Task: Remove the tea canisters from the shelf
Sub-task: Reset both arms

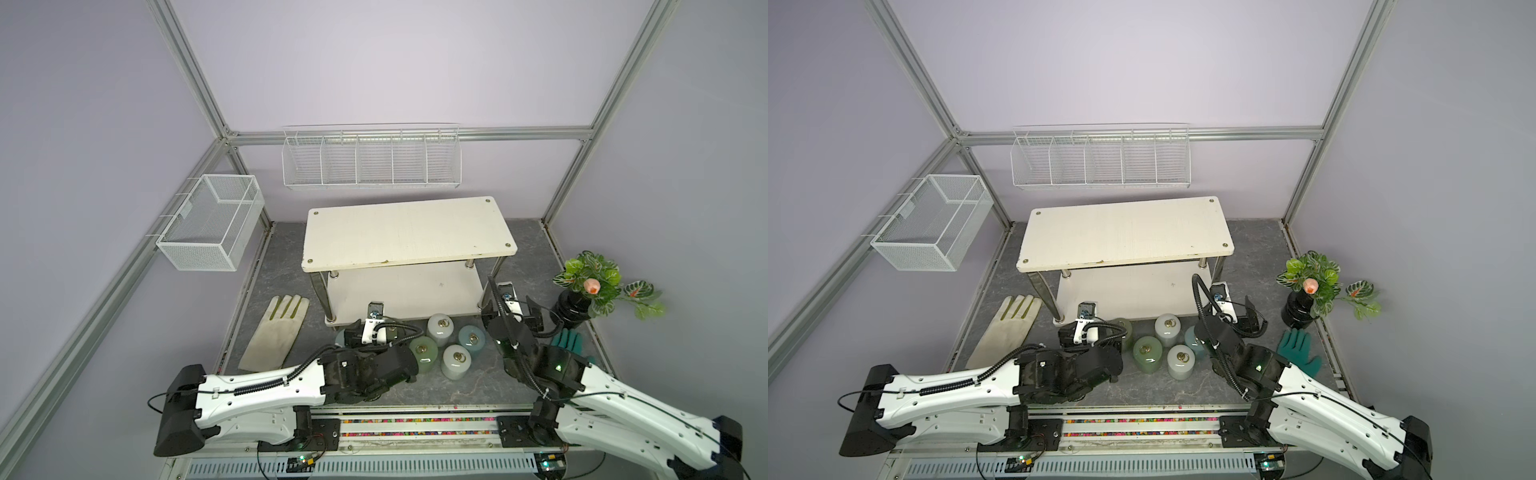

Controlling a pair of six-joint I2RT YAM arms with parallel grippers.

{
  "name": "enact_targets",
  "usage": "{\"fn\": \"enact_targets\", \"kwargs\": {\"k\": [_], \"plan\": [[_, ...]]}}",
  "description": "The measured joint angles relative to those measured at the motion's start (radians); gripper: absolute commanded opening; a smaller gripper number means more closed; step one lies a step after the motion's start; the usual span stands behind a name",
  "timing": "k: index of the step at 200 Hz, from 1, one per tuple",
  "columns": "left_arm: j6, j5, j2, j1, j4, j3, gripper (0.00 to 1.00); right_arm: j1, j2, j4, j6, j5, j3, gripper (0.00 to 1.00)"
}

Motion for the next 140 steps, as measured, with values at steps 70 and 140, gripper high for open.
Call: {"fn": "enact_targets", "kwargs": {"k": [70,140], "plan": [[-0.535,-0.118,-0.279,0.11,-0.514,-0.032,1.0,-0.186,-0.006,-0.033,0.032,-0.062,0.002,0.89],[-0.164,-0.066,-0.56,0.57,-0.304,-0.106,1.0,-0.415,0.006,0.0,0.062,-0.222,-0.001,0.89]]}}
